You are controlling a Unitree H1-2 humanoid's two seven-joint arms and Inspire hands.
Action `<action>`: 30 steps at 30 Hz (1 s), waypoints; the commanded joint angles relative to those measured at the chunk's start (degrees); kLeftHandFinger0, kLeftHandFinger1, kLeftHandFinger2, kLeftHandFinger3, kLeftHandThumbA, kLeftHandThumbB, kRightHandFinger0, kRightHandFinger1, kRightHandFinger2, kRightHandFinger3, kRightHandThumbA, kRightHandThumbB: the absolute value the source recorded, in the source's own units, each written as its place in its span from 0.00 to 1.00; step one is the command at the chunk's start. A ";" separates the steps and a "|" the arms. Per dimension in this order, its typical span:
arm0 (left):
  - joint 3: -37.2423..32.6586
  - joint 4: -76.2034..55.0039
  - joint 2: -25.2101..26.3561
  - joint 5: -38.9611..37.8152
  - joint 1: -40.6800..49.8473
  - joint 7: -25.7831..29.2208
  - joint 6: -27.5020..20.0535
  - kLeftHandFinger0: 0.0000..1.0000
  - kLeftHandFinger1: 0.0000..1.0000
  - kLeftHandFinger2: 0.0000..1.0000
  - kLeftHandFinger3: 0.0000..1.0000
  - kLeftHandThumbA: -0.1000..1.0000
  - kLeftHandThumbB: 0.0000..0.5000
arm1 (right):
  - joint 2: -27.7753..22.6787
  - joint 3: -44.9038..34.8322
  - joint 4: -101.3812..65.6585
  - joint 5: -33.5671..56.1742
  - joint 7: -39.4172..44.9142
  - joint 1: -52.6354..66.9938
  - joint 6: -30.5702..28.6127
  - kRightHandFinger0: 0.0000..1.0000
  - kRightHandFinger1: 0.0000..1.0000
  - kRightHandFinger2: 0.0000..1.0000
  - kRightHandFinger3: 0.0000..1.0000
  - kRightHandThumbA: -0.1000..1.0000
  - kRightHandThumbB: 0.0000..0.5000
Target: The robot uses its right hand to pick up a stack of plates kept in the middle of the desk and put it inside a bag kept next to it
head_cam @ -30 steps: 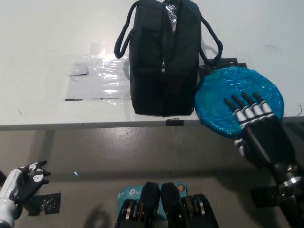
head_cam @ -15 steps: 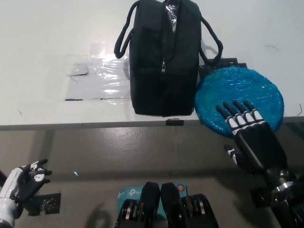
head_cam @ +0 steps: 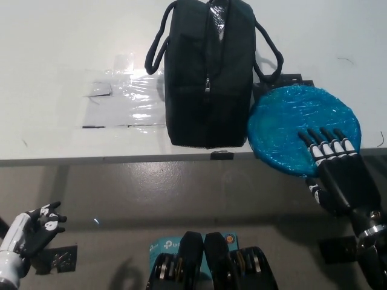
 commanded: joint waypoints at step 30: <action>-0.98 -1.52 2.77 0.73 -0.72 -0.73 -1.87 0.66 0.70 0.84 0.85 0.00 0.10 | -1.69 6.42 30.44 -5.53 -31.63 -13.71 1.91 0.75 0.58 0.60 1.00 0.34 0.19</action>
